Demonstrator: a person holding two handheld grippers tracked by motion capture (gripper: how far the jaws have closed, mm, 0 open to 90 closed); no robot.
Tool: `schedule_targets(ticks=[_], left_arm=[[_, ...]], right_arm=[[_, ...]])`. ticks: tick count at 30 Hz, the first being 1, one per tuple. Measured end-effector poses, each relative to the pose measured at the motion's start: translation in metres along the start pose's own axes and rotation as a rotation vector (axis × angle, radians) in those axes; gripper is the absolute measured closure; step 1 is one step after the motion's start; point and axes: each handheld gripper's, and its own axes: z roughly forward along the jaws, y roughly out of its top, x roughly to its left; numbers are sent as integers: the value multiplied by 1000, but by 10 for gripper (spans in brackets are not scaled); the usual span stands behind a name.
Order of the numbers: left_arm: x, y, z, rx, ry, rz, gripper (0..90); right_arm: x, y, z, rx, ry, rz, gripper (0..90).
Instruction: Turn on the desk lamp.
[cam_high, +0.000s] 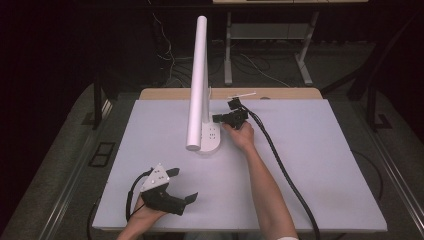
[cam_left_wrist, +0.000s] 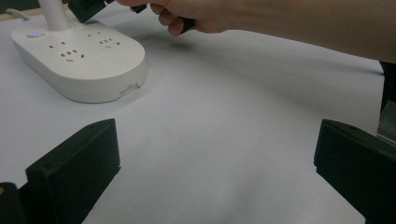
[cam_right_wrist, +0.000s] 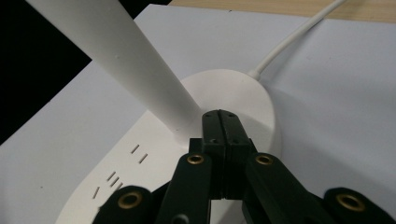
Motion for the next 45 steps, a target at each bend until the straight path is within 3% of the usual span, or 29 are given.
schedule_targets(ticks=[13, 17, 26, 45], left_arm=[[0, 0, 0, 1, -2, 0, 0], [-1, 0, 0, 0, -3, 0, 0], [2, -1, 0, -1, -4, -16, 0], [2, -1, 2, 11, -7, -9, 0]], right_arm=[[3, -2, 1, -1, -13, -22, 897], [3, -2, 1, -5, -9, -7, 897], [11, -3, -3, 2, -30, -54, 895], [15, -5, -66, -27, -1, -123, 894]])
